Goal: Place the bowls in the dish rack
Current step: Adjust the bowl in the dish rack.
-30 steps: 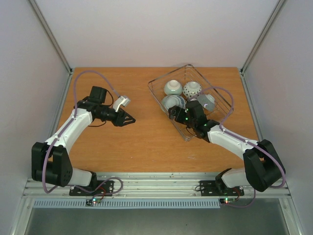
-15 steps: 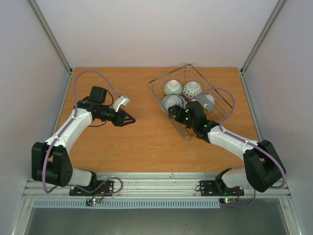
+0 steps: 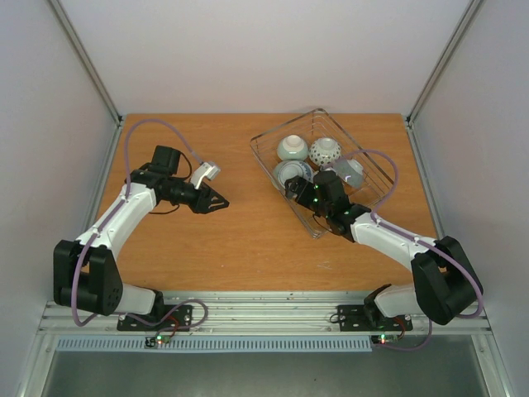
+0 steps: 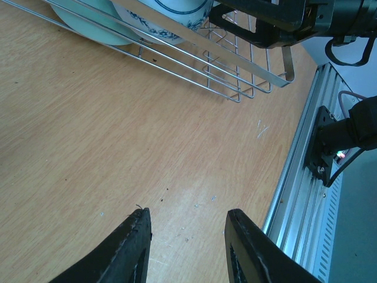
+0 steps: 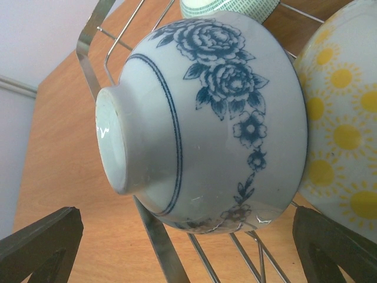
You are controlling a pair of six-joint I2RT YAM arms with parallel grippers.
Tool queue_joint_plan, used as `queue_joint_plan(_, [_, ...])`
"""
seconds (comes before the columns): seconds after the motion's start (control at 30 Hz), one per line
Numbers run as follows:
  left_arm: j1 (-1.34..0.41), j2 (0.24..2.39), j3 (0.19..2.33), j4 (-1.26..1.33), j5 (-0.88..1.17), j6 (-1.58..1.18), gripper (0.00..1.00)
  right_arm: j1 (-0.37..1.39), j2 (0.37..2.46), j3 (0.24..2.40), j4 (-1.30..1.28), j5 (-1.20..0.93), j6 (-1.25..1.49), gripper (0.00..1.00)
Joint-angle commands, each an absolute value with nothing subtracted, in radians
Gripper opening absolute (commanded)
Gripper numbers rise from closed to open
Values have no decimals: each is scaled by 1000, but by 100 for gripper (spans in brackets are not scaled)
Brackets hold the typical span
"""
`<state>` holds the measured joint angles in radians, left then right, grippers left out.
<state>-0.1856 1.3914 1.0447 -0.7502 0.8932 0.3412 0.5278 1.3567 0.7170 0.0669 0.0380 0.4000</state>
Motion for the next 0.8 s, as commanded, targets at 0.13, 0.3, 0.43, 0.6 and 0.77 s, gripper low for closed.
queue_joint_plan(0.13, [-185, 1392, 1049, -718, 904, 349, 36, 531, 1376, 715, 75, 98, 470, 99])
queue_joint_plan(0.3, [-186, 1388, 1049, -717, 903, 349, 36, 532, 1394, 744, 28, 112, 486, 97])
queue_joint_plan(0.43, [-187, 1390, 1049, -715, 903, 349, 36, 532, 1400, 759, 8, 121, 494, 95])
queue_joint_plan(0.6, [-186, 1388, 1048, -715, 903, 350, 36, 532, 1397, 768, -33, 138, 503, 91])
queue_joint_plan(0.77, [-186, 1390, 1047, -716, 905, 351, 35, 534, 1402, 770, -38, 153, 507, 86])
